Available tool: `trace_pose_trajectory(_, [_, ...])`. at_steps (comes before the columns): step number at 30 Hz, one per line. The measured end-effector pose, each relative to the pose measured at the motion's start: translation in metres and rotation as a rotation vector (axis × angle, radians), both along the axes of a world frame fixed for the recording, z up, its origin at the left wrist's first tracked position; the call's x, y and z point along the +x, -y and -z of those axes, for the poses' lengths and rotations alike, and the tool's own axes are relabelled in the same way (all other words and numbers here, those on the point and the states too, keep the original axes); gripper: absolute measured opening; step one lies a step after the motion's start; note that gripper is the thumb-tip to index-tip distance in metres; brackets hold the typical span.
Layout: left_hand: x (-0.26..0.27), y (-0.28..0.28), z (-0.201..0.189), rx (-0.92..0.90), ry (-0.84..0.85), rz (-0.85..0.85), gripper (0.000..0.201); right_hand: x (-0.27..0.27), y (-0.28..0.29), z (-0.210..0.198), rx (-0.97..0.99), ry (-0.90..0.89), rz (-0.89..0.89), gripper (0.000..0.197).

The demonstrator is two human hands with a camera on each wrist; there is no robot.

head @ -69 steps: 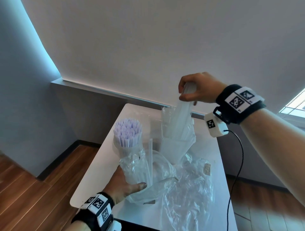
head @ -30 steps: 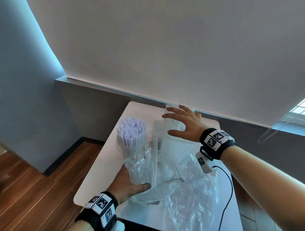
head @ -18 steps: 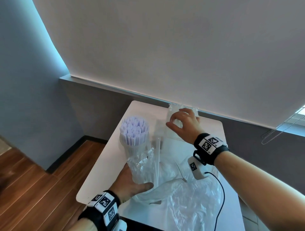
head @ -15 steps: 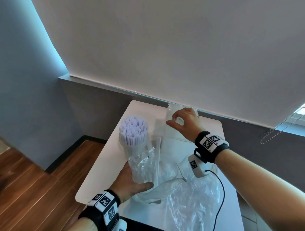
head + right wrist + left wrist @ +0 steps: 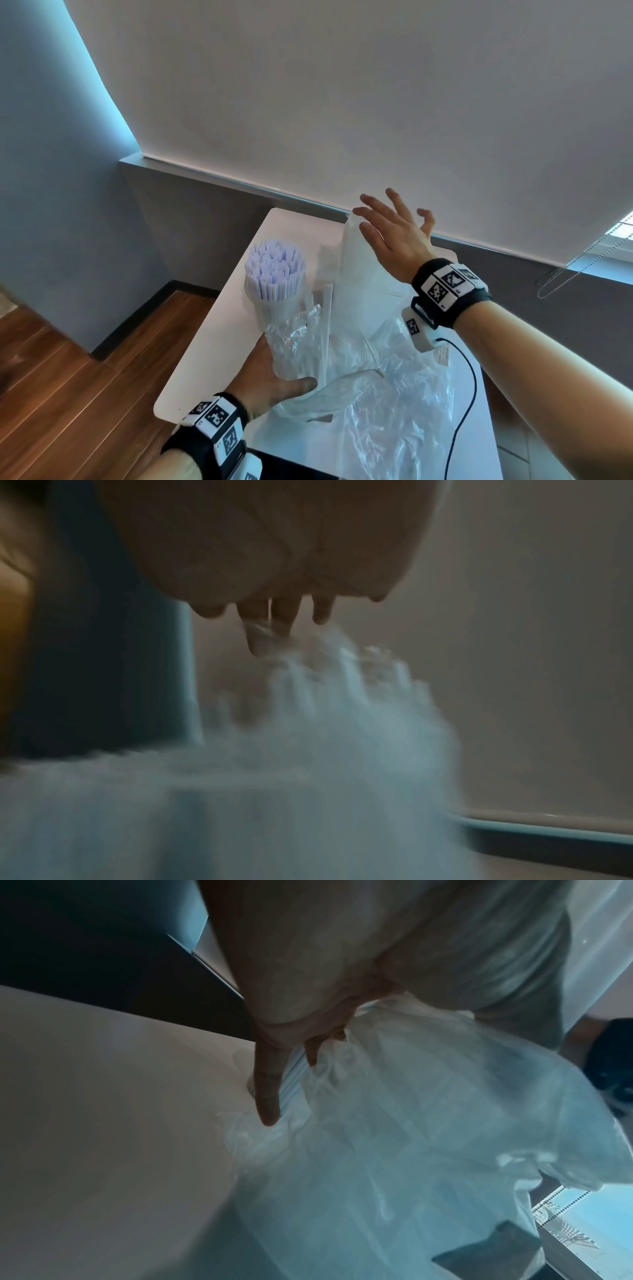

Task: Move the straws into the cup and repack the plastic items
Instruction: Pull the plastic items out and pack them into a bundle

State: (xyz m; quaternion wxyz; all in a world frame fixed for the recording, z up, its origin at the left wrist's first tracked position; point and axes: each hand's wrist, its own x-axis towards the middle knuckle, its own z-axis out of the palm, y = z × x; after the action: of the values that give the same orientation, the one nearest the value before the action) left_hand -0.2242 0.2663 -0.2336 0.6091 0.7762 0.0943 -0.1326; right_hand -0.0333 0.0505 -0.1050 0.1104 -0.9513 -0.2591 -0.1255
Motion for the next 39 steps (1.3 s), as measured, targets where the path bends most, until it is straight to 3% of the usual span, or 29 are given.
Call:
trace_pose_trajectory(3, [-0.001,-0.001,-0.002,0.033,0.010,0.027,0.102,-0.037,-0.014,-0.005,0.136,0.027,-0.256,0.041])
trace_pose_trajectory(5, [-0.001,0.000,-0.005,0.048,0.021,0.035,0.099,-0.062,-0.022,0.002,0.085,-0.163,-0.417,0.053])
trace_pose_trajectory(7, [-0.003,0.004,-0.013,0.082,0.051,0.032,0.089,-0.079,-0.030,0.011,-0.010,-0.325,-0.467,0.068])
trace_pose_trajectory(9, [-0.005,0.007,-0.020,0.123,0.080,0.042,0.083,-0.085,-0.039,0.019,-0.079,-0.395,-0.463,0.075])
trace_pose_trajectory(12, [-0.008,0.006,-0.020,0.127,0.093,0.040,0.085,-0.083,-0.047,0.023,-0.150,-0.395,-0.447,0.068])
trace_pose_trajectory(17, [-0.008,0.004,-0.016,0.109,0.089,0.043,0.102,-0.085,-0.042,0.019,-0.045,-0.464,-0.429,0.055])
trace_pose_trajectory(22, [-0.007,0.007,-0.005,0.078,0.133,-0.002,0.104,-0.091,-0.029,0.024,0.170,-0.570,-0.439,0.052])
trace_pose_trajectory(27, [-0.005,0.011,-0.005,0.019,0.175,-0.061,0.091,-0.110,-0.023,0.039,0.394,-0.632,-0.391,0.064])
trace_pose_trajectory(29, [-0.004,0.013,-0.006,-0.001,0.188,-0.046,0.089,-0.119,-0.026,0.045,0.485,-0.644,-0.351,0.059])
trace_pose_trajectory(33, [0.005,0.009,-0.015,-0.046,0.236,-0.101,0.063,-0.134,-0.036,0.049,0.615,-0.566,-0.302,0.048])
trace_pose_trajectory(39, [0.011,0.006,-0.020,-0.003,0.260,-0.105,0.057,-0.143,-0.043,0.050,0.665,-0.407,-0.316,0.057])
